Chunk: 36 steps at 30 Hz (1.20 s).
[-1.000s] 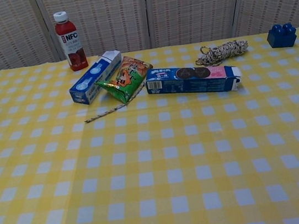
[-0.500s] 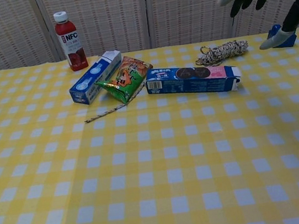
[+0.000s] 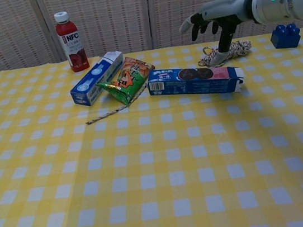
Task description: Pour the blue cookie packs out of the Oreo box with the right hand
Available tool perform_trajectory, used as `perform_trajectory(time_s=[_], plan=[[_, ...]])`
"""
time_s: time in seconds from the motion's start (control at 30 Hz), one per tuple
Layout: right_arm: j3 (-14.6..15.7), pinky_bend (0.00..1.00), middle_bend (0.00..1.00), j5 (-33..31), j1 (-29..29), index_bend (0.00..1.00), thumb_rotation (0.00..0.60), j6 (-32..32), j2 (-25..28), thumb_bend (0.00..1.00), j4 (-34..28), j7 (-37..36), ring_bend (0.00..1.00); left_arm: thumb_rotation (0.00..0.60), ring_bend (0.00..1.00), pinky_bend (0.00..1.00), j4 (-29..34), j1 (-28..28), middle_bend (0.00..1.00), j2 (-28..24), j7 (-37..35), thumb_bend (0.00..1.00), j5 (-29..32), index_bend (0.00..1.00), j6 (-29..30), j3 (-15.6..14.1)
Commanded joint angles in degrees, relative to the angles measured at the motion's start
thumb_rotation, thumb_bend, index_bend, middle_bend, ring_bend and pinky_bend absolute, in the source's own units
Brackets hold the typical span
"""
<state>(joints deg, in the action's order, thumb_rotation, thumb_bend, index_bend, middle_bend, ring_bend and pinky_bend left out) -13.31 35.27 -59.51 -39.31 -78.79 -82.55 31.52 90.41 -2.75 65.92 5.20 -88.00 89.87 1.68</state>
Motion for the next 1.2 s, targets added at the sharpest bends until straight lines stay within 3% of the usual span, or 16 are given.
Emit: perform_trajectory(time_s=[0.03, 0.73, 0.93, 1.2], plan=[[1.43, 0.18, 0.18, -4.33, -4.24, 0.08, 0.6, 2.66, -4.87, 0.16, 6.52, 1.28, 0.11, 0.6, 0.19, 0.12, -0.13, 0.09, 0.25, 0.01, 0.03, 0.27, 0.13, 0.25, -0.06, -0.03], [7.09, 0.18, 0.18, -18.94, -14.95, 0.08, 0.6, 14.18, -21.9, 0.19, 35.52, 2.1, 0.11, 0.6, 0.19, 0.12, -2.79, 1.43, 0.25, 0.02, -2.36, 0.27, 2.46, 0.25, -0.15, 0.3], [6.84, 0.18, 0.18, -19.22, -16.53, 0.08, 0.6, 16.67, -25.7, 0.2, 41.6, 0.67, 0.11, 0.6, 0.19, 0.12, -3.38, 1.71, 0.25, 0.05, -2.84, 0.27, 2.82, 0.25, -0.11, 0.4], [4.41, 0.18, 0.23, -13.72, -17.78, 0.12, 0.6, 16.96, -30.04, 0.23, 46.92, -3.06, 0.11, 0.6, 0.19, 0.12, -4.59, 1.86, 0.25, 0.37, -3.7, 0.27, 3.38, 0.25, -0.77, 0.4]])
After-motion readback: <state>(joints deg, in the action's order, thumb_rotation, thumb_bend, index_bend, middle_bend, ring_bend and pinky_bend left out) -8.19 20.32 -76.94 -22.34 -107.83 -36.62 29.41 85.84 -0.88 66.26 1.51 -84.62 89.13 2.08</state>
